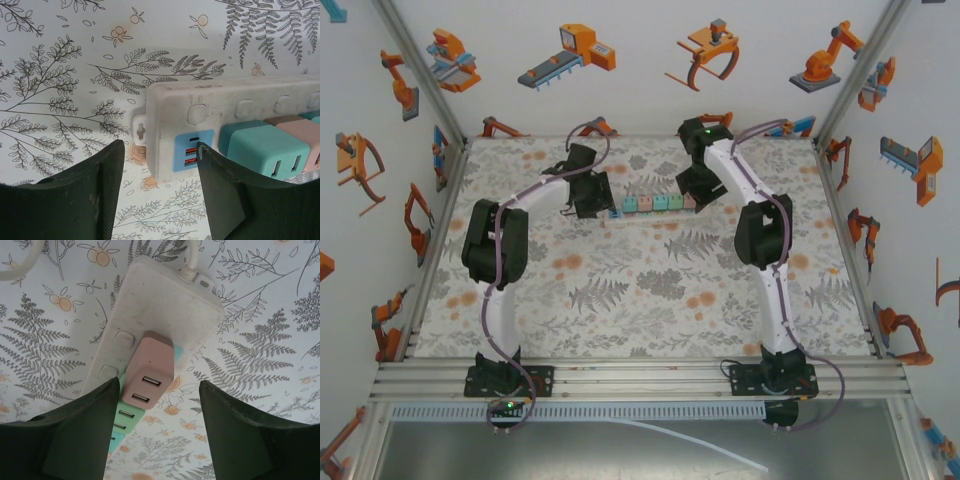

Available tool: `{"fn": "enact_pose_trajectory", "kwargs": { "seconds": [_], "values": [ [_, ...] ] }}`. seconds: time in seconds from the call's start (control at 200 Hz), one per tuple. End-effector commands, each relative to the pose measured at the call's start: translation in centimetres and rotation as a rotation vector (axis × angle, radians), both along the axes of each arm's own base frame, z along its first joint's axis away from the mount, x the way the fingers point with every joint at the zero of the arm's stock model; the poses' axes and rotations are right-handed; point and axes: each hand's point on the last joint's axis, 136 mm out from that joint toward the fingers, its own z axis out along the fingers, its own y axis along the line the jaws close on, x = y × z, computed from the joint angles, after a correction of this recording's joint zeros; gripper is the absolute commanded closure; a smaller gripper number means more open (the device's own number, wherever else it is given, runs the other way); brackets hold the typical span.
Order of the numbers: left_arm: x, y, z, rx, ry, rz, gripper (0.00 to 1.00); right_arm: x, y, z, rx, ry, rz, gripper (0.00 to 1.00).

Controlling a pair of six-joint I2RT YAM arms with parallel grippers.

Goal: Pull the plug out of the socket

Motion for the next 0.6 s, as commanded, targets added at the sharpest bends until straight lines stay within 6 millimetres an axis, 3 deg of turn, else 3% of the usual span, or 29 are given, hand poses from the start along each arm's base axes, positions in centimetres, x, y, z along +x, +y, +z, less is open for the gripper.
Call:
{"fn": "enact_pose_trajectory", "kwargs": {
  "seconds": [0.0, 0.255, 0.511, 0.591],
  "values": [
    [-0.6, -0.2, -1.4, 0.009, 0.037, -0.019, 0.43, -0.5, -0.5, 0.2, -0.018, 0.008, -0.049, 0.51],
    [-0.9, -0.3, -2.0, 0.018, 0.036, -0.026, 0.44, 0.0, -0.5, -0.9, -0.024, -0.002, -0.063, 0.62],
    [-1.3, -0.4, -3.6, 0.013, 0.069, -0.021, 0.48, -0.2, -0.9, -1.6, -0.035, 0.013, -0.071, 0.62],
    [-1.5, -0.3, -4.1, 0.021, 0.077, -0.017, 0.5, -0.2, -0.8, -1.7, -0.029, 0.017, -0.07, 0.66]
  ]
}}
